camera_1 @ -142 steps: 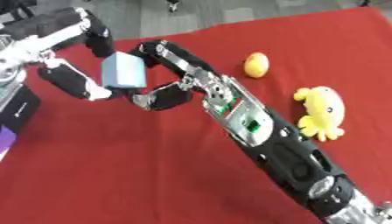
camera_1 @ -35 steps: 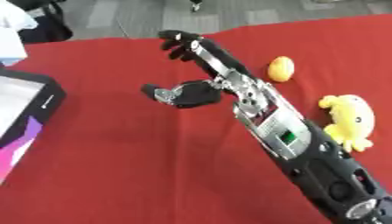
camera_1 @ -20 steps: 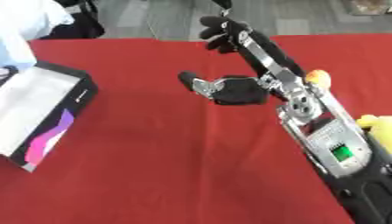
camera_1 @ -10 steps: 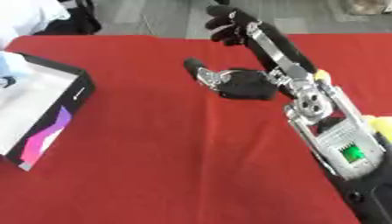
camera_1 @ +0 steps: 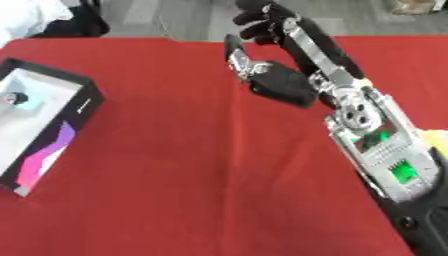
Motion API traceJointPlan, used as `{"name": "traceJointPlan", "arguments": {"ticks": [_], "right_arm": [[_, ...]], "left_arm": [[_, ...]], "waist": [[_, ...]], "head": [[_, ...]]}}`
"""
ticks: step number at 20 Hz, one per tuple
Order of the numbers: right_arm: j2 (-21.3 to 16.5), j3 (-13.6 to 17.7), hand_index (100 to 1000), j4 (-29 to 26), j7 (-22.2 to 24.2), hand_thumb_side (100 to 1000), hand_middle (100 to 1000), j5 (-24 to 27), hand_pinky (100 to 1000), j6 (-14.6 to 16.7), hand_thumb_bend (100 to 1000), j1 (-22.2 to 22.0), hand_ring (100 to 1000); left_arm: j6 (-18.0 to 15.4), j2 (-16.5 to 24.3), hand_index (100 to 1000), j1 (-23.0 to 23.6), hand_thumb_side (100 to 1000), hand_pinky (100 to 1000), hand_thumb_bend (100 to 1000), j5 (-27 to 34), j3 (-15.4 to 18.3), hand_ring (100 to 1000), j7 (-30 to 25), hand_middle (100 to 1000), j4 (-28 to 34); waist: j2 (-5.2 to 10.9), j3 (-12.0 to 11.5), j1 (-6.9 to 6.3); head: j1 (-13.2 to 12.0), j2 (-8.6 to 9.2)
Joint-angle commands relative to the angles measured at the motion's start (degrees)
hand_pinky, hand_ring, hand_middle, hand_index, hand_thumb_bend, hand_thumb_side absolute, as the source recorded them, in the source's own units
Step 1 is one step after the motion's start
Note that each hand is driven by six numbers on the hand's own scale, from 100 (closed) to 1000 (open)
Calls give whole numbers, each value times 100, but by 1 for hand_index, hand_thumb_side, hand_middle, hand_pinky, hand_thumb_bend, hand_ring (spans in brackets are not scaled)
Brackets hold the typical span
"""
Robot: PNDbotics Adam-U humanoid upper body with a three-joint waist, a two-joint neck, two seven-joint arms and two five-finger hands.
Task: Pick up the objects with one hand, pass them to the other hand, and then place them into the box on the other side of the table.
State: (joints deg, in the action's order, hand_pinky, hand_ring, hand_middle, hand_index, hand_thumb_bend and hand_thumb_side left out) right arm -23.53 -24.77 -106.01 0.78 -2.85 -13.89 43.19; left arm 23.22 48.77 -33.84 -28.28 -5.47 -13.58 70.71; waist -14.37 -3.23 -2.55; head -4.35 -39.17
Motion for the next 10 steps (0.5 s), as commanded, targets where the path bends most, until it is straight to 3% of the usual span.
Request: {"name": "traceJointPlan", "arguments": {"ticks": [1, 7, 10], "right_arm": [[-135, 83, 927, -150, -4, 448, 805, 86, 845, 8, 129, 106, 809], [-180, 120, 925, -211, -13, 420, 801, 118, 842, 20, 189, 104, 806], [-220, 154, 926, -242, -17, 383, 805, 143, 841, 26, 234, 103, 807]], "left_arm": [[-77, 203, 763, -85, 560, 829, 589, -85, 112, 760, -21, 732, -11], [-5, 226, 772, -61, 524, 819, 609, -225, 174, 763, 45, 771, 19], [45, 222, 758, -50, 516, 807, 609, -117, 248, 729, 178, 758, 141]], "waist": [[11, -3, 39], [39, 1, 26], [59, -1, 22]], "head": [[36, 10], [109, 9], [285, -19]]}}
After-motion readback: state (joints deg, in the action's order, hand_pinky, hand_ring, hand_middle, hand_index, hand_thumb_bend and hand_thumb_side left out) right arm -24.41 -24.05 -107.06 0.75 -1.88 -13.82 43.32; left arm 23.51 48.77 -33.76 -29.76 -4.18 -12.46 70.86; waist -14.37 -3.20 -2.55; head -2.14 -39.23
